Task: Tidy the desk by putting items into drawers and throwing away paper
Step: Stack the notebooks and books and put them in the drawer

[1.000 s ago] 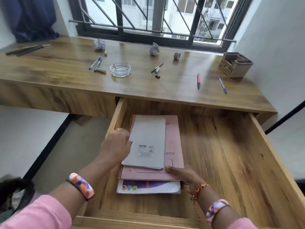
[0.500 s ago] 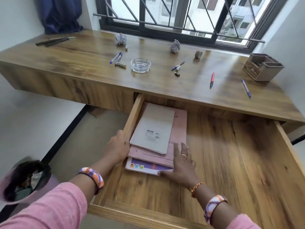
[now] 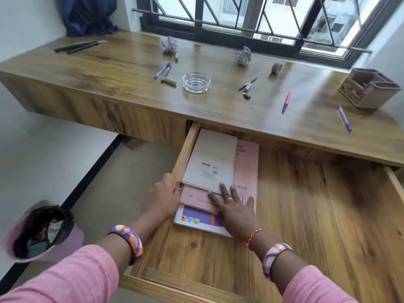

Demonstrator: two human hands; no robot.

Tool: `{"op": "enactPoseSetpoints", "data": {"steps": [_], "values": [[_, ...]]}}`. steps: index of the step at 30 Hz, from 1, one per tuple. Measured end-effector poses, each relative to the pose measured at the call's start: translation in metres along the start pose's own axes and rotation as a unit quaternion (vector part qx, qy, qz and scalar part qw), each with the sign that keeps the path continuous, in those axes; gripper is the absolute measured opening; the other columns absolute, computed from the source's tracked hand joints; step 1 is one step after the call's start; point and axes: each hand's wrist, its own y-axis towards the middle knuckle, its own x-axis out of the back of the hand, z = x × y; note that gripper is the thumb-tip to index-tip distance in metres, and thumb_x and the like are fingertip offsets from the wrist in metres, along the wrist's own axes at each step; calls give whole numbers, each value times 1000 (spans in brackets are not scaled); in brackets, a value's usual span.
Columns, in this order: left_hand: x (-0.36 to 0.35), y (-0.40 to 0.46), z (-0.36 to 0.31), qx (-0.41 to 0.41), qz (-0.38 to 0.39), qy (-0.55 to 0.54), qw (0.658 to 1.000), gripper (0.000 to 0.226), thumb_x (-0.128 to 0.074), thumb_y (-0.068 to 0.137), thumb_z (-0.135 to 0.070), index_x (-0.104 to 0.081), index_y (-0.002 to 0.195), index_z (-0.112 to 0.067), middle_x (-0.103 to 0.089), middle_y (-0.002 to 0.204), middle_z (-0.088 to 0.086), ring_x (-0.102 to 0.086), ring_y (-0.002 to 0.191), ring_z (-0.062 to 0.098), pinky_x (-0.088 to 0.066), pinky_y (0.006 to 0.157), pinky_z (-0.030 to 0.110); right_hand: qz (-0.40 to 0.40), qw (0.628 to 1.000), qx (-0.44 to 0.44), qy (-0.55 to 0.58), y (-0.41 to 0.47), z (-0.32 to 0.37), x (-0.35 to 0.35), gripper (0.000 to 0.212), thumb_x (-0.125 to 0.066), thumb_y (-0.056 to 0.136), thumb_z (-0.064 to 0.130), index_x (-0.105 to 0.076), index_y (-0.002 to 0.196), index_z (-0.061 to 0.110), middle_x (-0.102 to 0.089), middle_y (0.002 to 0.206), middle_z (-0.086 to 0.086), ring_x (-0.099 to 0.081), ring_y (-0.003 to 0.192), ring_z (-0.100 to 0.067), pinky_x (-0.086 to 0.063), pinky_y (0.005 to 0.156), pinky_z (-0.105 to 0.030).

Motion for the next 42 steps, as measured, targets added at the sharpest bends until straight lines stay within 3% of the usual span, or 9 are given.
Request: {"op": "enactPoseSetpoints", "data": {"steps": [8,15,21,29,33,37,39,40,42], "values": [[-1,4,-1,-6,0,-6,1000,13,-45,92,-22,-39,97,-11,-60,98,14,-59,88,35,-52,77,45,-1,995,89,-42,6,1,6,78,-32,89,-6,1,148,34,9,159,-2,1,140,-51,-15,112,-56],[-3,0,0,-9,-8,-13,1000,14,-46,93,-23,-40,101,-13,-62,99,12,-61,87,31,-53,75,44,-6,995,100,-21,0,3,4,85,-31,85,-15,-1,148,34,7,158,-5,10,138,-53,12,112,-46],[-2,-1,-3,-16,-20,1,1000,14,-44,95,-24,-38,102,-12,-61,104,13,-55,82,26,-48,69,37,-7,998,66,-15,-2,6,8,80,-33,90,-7,-4,146,43,9,158,5,9,141,-47,-10,107,-69],[-3,-1,-5,-11,-35,58,998,17,-43,95,-26,-41,105,-12,-62,99,10,-59,81,25,-52,69,37,47,997,58,9,2,6,19,74,-37,93,-2,-12,144,45,5,158,12,4,143,-42,-17,101,-75],[0,-4,-12,-18,-65,91,994,24,-49,92,-21,-45,112,-9,-61,105,10,-60,92,26,-52,74,37,69,992,73,77,-13,0,29,57,-47,92,9,-35,141,36,-16,157,7,-14,142,-32,-32,106,-56],[-4,-14,-12,-200,-160,159,953,50,-68,74,-16,-55,122,-5,-58,124,14,-51,120,34,-40,97,45,130,979,81,132,-40,-5,42,52,-58,88,17,-45,137,23,-45,144,-4,-41,131,-25,-36,106,-35],[2,-48,-35,-272,-2,103,957,42,-59,82,-33,-56,122,-18,-56,125,-2,-46,124,19,-31,95,27,173,974,68,131,-55,-15,52,52,-61,87,19,-46,137,22,-50,140,-6,-45,127,-23,-37,102,-31],[3,-66,-48,-286,147,91,943,40,-56,86,-40,-57,121,-22,-55,123,-8,-47,119,10,-31,89,19,191,971,58,128,-61,-21,56,52,-62,86,19,-48,136,22,-51,139,-5,-47,126,-23,-38,101,-31],[-1,-98,-75,-291,422,83,854,43,-61,82,-48,-62,114,-20,-61,112,-8,-53,104,4,-40,85,18,225,965,27,129,-71,-35,60,51,-65,84,17,-51,132,19,-53,137,-3,-50,125,-21,-41,103,-34]]}}
